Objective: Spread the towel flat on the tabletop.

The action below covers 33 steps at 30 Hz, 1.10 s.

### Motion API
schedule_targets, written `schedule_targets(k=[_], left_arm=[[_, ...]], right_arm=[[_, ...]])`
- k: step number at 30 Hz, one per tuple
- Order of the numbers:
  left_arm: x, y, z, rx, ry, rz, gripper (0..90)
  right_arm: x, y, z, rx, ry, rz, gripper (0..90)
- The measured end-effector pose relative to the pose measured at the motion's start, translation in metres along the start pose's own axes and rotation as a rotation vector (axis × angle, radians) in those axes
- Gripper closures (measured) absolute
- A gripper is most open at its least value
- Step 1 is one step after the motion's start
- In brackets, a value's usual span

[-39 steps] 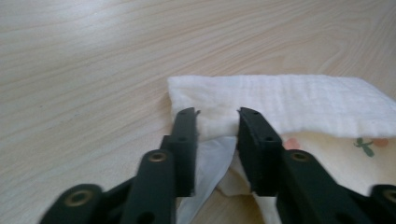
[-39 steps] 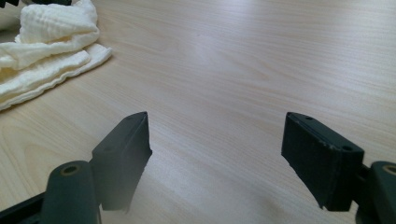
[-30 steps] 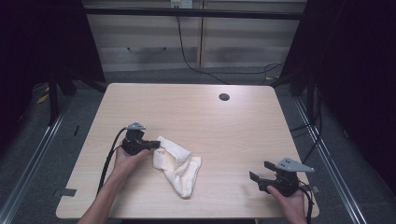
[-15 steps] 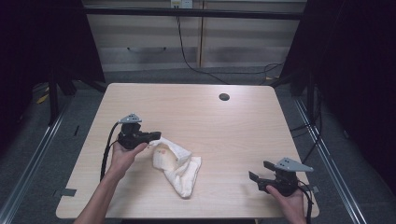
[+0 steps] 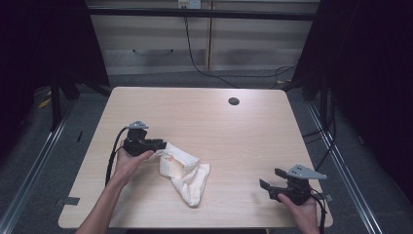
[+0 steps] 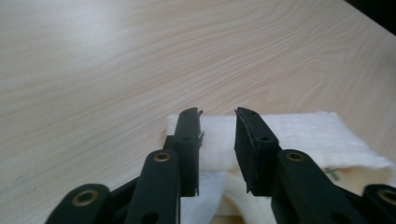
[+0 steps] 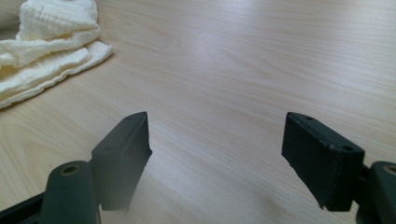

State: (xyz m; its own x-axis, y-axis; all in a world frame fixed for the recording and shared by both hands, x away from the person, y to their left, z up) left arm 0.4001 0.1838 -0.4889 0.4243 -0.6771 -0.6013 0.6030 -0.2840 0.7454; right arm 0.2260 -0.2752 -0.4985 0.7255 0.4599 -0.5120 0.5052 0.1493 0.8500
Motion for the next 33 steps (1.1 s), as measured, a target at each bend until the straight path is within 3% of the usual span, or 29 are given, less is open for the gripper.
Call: schedule_targets(k=[2,4,7,10,13,16,17,18,19,20,23,28,30,33], left_arm=[[0.003,-0.001,-0.003,-0.016,-0.001,0.002,57.5],[0.011,-0.002,-0.012,-0.033,0.002,-0.028,52.1],[0.018,-0.005,-0.010,-0.028,-0.017,-0.058,46.1],[0.022,-0.008,-0.006,-0.004,-0.006,-0.084,45.8],[0.026,-0.010,-0.007,-0.007,-0.004,-0.091,46.5],[0.026,-0.011,-0.006,-0.003,-0.006,-0.086,49.8],[0.026,-0.013,-0.003,0.042,0.014,-0.091,59.7],[0.026,-0.013,-0.003,0.042,0.014,-0.091,63.4],[0.025,-0.013,0.000,0.093,0.044,-0.108,68.7],[0.026,-0.014,0.002,0.101,0.051,-0.103,74.5],[0.025,-0.015,0.004,0.089,0.002,-0.097,84.5],[0.018,-0.010,0.005,0.035,-0.042,-0.045,86.3],[0.006,0.003,0.009,0.023,-0.065,0.007,86.4],[-0.006,0.018,0.015,0.043,-0.060,0.044,86.3]], right_arm=[[0.000,0.000,0.000,-0.001,0.001,0.000,23.2],[0.001,0.000,-0.001,-0.005,0.005,-0.006,23.2],[0.000,0.000,-0.001,-0.008,0.004,-0.009,23.2],[0.000,-0.001,0.000,-0.009,0.004,-0.006,23.1],[0.000,0.000,0.000,-0.009,0.005,-0.007,23.1],[-0.001,-0.001,-0.001,-0.013,0.004,-0.006,23.1],[-0.001,-0.001,0.000,-0.013,0.002,-0.006,23.1],[-0.001,-0.001,0.000,-0.013,0.002,-0.006,23.1],[-0.001,-0.001,-0.001,-0.011,0.001,-0.008,23.1],[-0.001,0.000,-0.001,-0.010,0.002,-0.008,23.1],[0.000,-0.001,-0.001,-0.010,0.000,-0.011,23.1],[0.000,-0.001,-0.001,-0.015,0.000,-0.013,23.1],[0.000,-0.001,-0.001,-0.009,0.001,-0.016,23.1],[0.001,0.000,-0.001,-0.016,0.001,-0.014,23.1]])
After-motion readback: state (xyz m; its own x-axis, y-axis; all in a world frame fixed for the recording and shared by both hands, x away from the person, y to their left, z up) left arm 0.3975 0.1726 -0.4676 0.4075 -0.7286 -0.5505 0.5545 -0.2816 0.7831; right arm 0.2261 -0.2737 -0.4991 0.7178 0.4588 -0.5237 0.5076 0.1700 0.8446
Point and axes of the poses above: each handheld gripper's, and its own axes: x roughly forward along the jaws, y roughly out of its top, z roughly to its right, the point moved 2 cm from there along x, roughly forward along the jaws, and after that the axes turned 2 degrees about z, right-handed, at the moved point
